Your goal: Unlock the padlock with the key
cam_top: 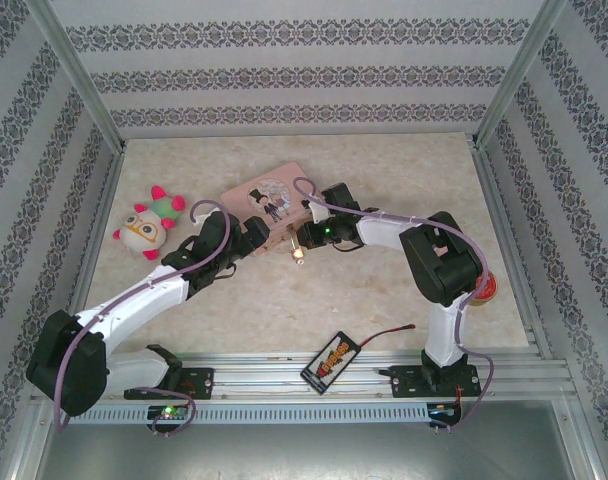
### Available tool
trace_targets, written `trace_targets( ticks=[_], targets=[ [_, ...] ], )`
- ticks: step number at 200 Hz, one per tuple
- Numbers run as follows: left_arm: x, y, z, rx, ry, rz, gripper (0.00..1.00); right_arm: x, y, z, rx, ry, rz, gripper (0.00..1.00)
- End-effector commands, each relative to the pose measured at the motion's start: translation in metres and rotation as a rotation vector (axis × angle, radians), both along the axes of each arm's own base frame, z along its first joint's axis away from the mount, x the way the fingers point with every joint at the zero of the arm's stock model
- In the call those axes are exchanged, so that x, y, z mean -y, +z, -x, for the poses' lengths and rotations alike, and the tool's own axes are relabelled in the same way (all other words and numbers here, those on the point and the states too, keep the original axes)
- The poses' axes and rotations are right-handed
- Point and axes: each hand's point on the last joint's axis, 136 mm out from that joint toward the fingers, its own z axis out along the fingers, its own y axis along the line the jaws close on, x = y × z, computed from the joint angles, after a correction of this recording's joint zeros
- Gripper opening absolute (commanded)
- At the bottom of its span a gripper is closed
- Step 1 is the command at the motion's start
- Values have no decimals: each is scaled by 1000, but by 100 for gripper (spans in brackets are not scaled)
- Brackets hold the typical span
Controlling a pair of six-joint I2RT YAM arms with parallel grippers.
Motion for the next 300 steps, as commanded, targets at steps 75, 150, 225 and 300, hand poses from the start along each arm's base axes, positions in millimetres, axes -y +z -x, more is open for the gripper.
trace_targets(
  ticks=[75,150,225,300],
  targets=[
    [-6,-3,-22,-9,22,-110,99,2,3,5,-107,-178,-14,0],
    [-7,-24,-43,-61,19,-242,99,0,5,2,-180,-285,-41,0],
    [-4,-50,-56,-131,8,-316,99,0,8,-8,-216,-380,-91,0],
    [-2,-64,-53,-168,3,-308,99,-4,16,-18,-249,-449,-194,0]
  ],
)
